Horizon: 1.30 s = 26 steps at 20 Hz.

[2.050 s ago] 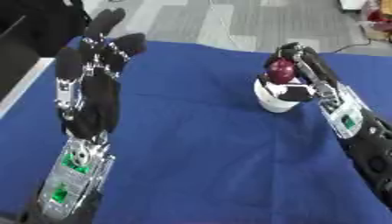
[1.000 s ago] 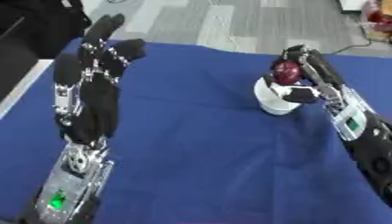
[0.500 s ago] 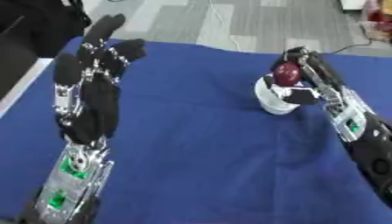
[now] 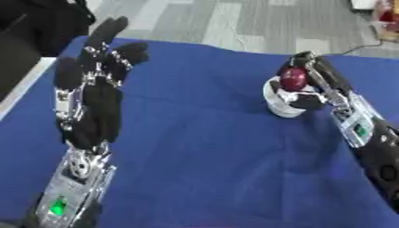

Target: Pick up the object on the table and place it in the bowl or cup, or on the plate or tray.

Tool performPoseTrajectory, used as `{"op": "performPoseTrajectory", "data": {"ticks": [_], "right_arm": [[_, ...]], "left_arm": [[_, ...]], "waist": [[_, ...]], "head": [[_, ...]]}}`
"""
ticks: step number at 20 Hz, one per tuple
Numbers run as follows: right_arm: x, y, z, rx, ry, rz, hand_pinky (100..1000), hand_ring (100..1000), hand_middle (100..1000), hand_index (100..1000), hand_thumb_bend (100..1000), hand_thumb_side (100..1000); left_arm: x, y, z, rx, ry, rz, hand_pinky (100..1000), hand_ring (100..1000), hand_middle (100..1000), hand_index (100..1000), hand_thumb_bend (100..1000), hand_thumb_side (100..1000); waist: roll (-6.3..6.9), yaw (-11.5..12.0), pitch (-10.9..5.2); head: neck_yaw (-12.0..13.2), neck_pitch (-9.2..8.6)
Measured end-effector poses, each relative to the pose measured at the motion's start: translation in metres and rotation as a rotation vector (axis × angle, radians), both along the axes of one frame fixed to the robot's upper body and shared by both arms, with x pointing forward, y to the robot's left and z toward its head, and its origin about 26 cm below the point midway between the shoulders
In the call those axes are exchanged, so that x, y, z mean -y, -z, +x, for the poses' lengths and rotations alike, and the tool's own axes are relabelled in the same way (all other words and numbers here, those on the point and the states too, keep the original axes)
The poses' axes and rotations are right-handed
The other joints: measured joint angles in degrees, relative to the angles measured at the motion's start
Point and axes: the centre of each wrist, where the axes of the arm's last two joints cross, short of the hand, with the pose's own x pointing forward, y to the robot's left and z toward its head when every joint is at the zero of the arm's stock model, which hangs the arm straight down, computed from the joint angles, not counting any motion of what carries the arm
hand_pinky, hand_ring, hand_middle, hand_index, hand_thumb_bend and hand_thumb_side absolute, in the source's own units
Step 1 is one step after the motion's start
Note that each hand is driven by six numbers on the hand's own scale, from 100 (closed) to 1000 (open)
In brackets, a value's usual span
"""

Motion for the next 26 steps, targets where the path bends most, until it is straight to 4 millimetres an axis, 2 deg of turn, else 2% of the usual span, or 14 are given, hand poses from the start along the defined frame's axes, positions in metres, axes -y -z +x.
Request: {"op": "performPoseTrajectory", "data": {"ticks": [7,12,15,21,22,24,25,26], "right_arm": [[0.0021,0.0016,0.0003,0.001,0.012,-0.006,100,100,397,477,257,532],[0.0036,0.002,0.0003,0.0,0.013,-0.013,100,144,438,508,228,510],[0.0039,0.002,0.0002,-0.001,0.012,-0.019,100,228,476,540,241,524],[0.006,0.0012,0.0002,0.005,0.025,-0.046,100,278,512,567,270,536],[0.0062,0.0011,0.0002,0.006,0.029,-0.05,100,315,533,584,293,553],[0.0066,0.0009,0.0003,0.009,0.037,-0.057,100,317,534,585,294,554],[0.0066,0.0009,0.0003,0.011,0.04,-0.062,100,355,558,604,327,575],[0.0067,0.0008,0.0003,0.013,0.044,-0.067,100,357,559,605,329,576]], "left_arm": [[0.0,0.0,0.0,0.0,0.001,-0.001,736,751,874,919,279,980],[0.0,0.0,0.0,0.0,0.001,-0.001,736,751,874,920,279,979],[0.0,0.0,0.0,0.0,0.001,-0.001,737,751,874,919,279,979],[0.0,0.0,0.0,0.0,0.002,-0.001,737,751,874,919,279,979],[0.0,0.0,0.0,0.0,0.002,-0.001,737,752,874,920,279,979],[0.0,-0.0001,0.0,0.0,0.002,-0.002,737,751,874,920,279,978],[0.0,-0.0001,0.0,0.0,0.002,-0.002,737,751,874,919,279,978],[0.0,-0.0001,0.0,0.0,0.003,-0.003,737,751,874,919,278,978]], "waist": [[-0.02,0.1,0.03],[-0.01,0.0,0.03],[-0.01,-0.1,0.03],[-0.01,-0.1,0.03],[-0.01,-0.1,0.03],[0.0,-0.1,0.03],[0.0,-0.1,0.03],[0.0,0.0,0.03]], "head": [[0.0,0.0],[0.0,0.0],[0.0,0.0],[0.0,0.0],[0.0,0.0],[0.0,-0.01],[0.0,-0.01],[0.0,-0.01]]}}
